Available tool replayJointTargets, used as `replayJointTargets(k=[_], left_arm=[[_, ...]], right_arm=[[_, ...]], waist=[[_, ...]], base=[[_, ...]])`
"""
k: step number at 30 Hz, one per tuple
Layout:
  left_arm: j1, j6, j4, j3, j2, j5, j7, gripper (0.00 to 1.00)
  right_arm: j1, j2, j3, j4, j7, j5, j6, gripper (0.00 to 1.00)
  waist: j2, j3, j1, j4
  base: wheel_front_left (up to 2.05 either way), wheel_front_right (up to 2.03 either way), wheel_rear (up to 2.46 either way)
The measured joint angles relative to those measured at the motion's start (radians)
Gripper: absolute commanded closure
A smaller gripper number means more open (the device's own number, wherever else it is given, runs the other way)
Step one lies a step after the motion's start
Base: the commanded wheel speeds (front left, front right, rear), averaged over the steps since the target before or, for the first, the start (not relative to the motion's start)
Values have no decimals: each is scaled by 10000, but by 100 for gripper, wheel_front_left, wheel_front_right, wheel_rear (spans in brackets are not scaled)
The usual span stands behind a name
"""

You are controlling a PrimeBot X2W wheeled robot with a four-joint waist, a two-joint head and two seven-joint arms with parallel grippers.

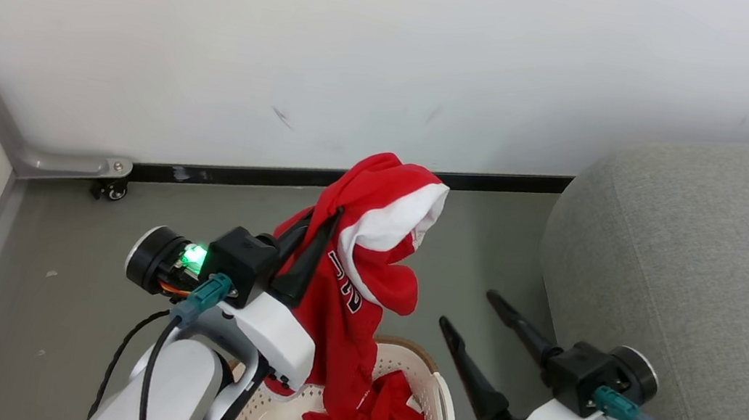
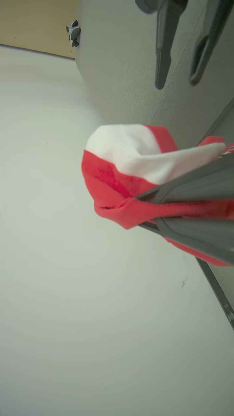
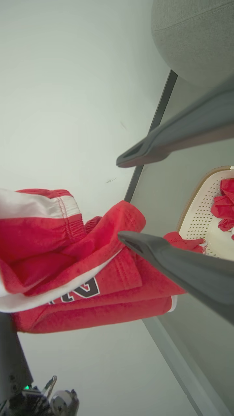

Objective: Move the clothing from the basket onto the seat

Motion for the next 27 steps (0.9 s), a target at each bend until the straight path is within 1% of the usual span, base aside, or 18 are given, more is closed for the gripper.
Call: replayJointTargets(k=[7,12,18,25,27], left_arm=[[1,-144,-171,-209,-63,-42,211,100],[1,-226,-314,-376,-111,-44,387,100],[1,-236,-462,-596,-198,-44,566,100],[0,-240,-550,-777,-303,-73,736,100],[-1,-305,-570,-830,-336,-75,744,100]], right_arm=[[-103,-288,692,-213,199,199,0,0],[-530,-554,1145,-278,305,314,0,0],[-857,-688,1718,-205,520,589,0,0],[-1049,-681,2372,4,610,922,0,0],[-1244,-677,2464,61,614,928,0,0]], waist=[[0,-138,0,-168],[0,-189,0,-287],[0,-184,0,-390],[0,-147,-1,-436],[0,-141,0,-433]], base=[[0,0,0],[0,0,0],[0,0,0],[0,0,0],[0,0,0]])
